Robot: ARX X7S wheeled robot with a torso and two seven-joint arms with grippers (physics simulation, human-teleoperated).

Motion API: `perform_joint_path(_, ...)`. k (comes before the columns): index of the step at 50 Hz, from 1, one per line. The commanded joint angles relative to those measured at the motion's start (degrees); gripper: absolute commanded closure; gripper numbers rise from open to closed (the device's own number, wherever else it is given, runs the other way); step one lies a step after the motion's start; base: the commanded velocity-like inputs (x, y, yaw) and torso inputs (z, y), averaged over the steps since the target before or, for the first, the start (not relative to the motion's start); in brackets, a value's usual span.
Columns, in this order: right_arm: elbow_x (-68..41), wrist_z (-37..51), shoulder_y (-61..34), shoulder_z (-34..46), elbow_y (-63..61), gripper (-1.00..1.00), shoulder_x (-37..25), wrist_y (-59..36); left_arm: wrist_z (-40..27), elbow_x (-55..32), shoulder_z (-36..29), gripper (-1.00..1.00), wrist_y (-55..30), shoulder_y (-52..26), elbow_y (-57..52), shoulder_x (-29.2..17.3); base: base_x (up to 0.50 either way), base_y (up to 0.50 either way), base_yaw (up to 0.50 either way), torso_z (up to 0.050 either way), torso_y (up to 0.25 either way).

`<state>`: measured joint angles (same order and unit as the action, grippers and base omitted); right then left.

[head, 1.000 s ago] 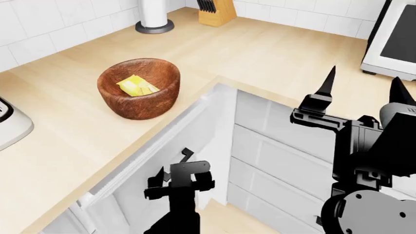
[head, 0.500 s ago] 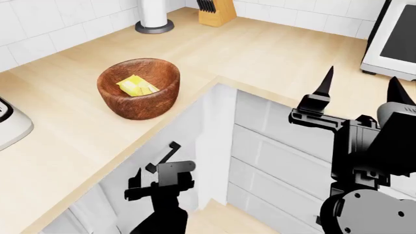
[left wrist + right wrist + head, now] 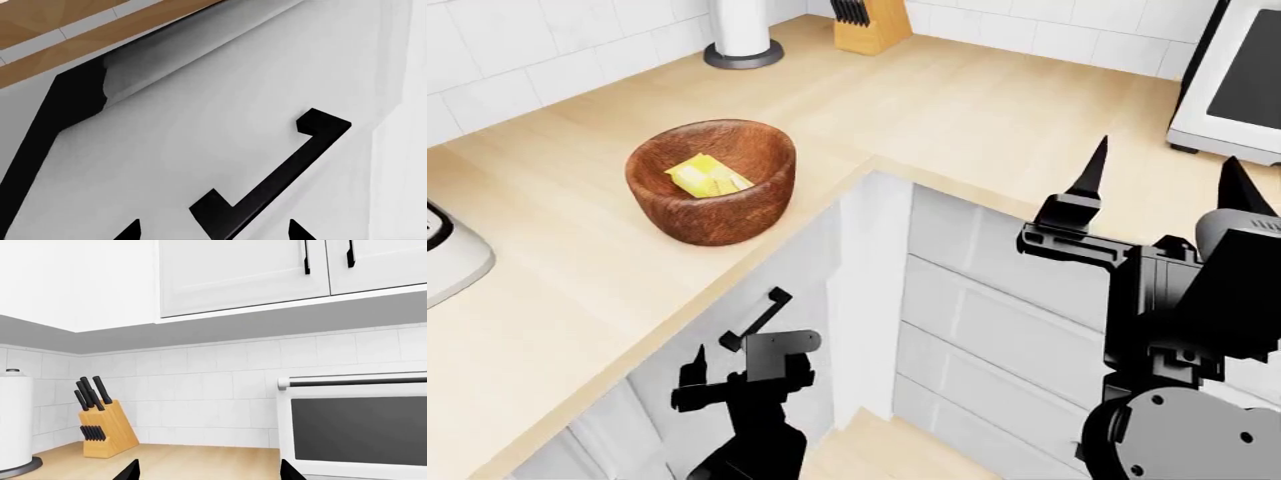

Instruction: Place the bar in the bowl and close the drawer.

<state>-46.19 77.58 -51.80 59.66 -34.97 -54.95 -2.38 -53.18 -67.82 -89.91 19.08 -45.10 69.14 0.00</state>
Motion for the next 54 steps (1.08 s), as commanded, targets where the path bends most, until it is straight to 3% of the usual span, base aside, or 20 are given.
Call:
perform_joint_path(1, -0.03, -0.10, 0.15, -0.26, -0.03, -1.00, 0.14, -0.31, -1.73, -1.06, 3.65, -1.00, 0.50, -0.07, 1.32, 0.00, 0.00, 0.00, 0.00, 0.000, 0.000)
perform_joint_path(18, -0.10, -0.25, 0.69, -0.77, -0.04, -1.00, -0.21, -0.28, -1.73, -1.06, 3.65, -1.00, 0.50, -0.07, 1.32, 0.00, 0.00, 0.00, 0.00, 0.000, 0.000)
perform_joint_path(20, -0.12, -0.29, 0.63, -0.80, -0.13, -1.00, -0.13, -0.41, -2.90, 16.13, 20.84, -1.00, -16.69, 0.05, 5.85, -2.10, 0.00, 0.00, 0.00, 0.000, 0.000)
perform_joint_path(26, -0.19, -0.27, 0.63, -0.94, -0.35, -1.00, -0.01, -0.62, -3.65, 67.14, 72.41, -1.00, -17.13, 0.47, 5.85, -4.47, 0.00, 0.00, 0.00, 0.000, 0.000)
perform_joint_path(27, -0.20, -0.30, 0.65, -0.97, -0.29, -1.00, 0.07, -0.58, -3.86, 67.16, 78.41, -1.00, -17.06, 0.64, 5.85, -4.84, 0.00, 0.00, 0.00, 0.000, 0.000)
perform_joint_path(54, -0.22, -0.83, 0.67, -1.30, -0.30, -1.00, 0.91, -1.64, -5.46, 67.69, 81.89, -1.00, -16.85, 3.13, 5.85, -8.58, 0.01, -0.01, 0.01, 0.000, 0.004)
